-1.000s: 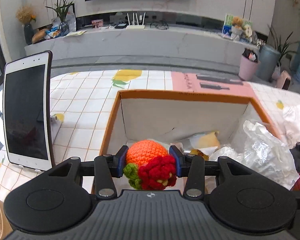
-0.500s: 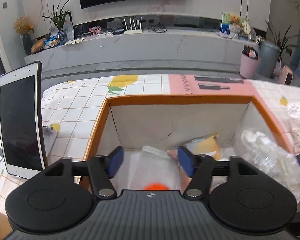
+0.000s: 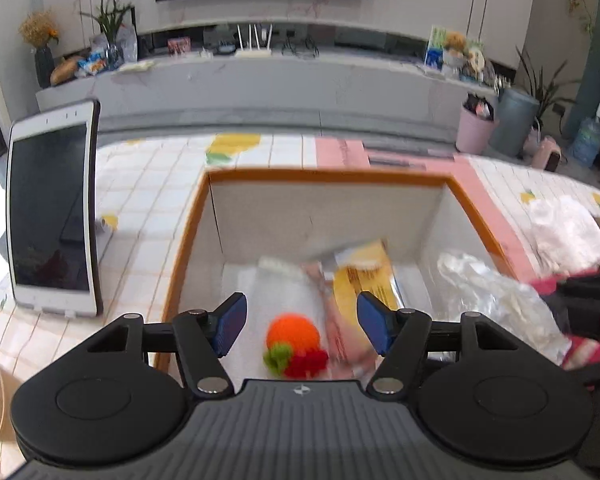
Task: Organize soft objects
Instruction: 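Open the left tool to drop the knitted ball into the box, then lower the plastic bag into the box and open the right tool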
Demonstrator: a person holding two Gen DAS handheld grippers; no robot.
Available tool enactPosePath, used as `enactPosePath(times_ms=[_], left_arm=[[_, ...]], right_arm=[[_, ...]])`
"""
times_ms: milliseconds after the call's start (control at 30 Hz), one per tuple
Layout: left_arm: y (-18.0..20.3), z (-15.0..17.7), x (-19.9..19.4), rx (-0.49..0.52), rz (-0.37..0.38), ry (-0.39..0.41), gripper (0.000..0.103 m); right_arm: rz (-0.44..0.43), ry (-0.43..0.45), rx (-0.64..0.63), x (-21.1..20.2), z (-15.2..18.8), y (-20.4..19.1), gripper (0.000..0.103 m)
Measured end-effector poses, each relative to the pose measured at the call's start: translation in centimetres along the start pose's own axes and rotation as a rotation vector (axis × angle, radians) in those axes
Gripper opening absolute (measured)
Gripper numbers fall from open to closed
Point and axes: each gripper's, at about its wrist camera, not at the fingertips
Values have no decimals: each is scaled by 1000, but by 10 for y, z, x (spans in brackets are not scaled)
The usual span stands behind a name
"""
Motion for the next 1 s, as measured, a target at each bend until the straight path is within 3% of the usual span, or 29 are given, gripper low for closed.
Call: enactPosePath(times_ms=[200,333,600,733,1000], left_arm=[[1,14,-13,19,23,6,73],[-6,21,-6,-7,29,-37,73],[-27,21,-10,-75,18,-13,68],[-35,22,-14,-122,54,-6,63],[-40,24,-18,-128,83,8,64]], right_arm=[[-46,-170,-70,0,3,-10,47],[-38,-262,-94,9,-3,-15,47],[-11,-379,-56,30,-22,-18,47],[9,-442,-25,39,-32,-19,47],[-8,-705,-39,45,-41,-18,49]])
Point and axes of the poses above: each gripper's, at about its wrist camera, not at the fingertips, and x roughly the way its jaws point, y to its right, z to its underside, and after that the axes turned 4 degrees about -y, right-handed
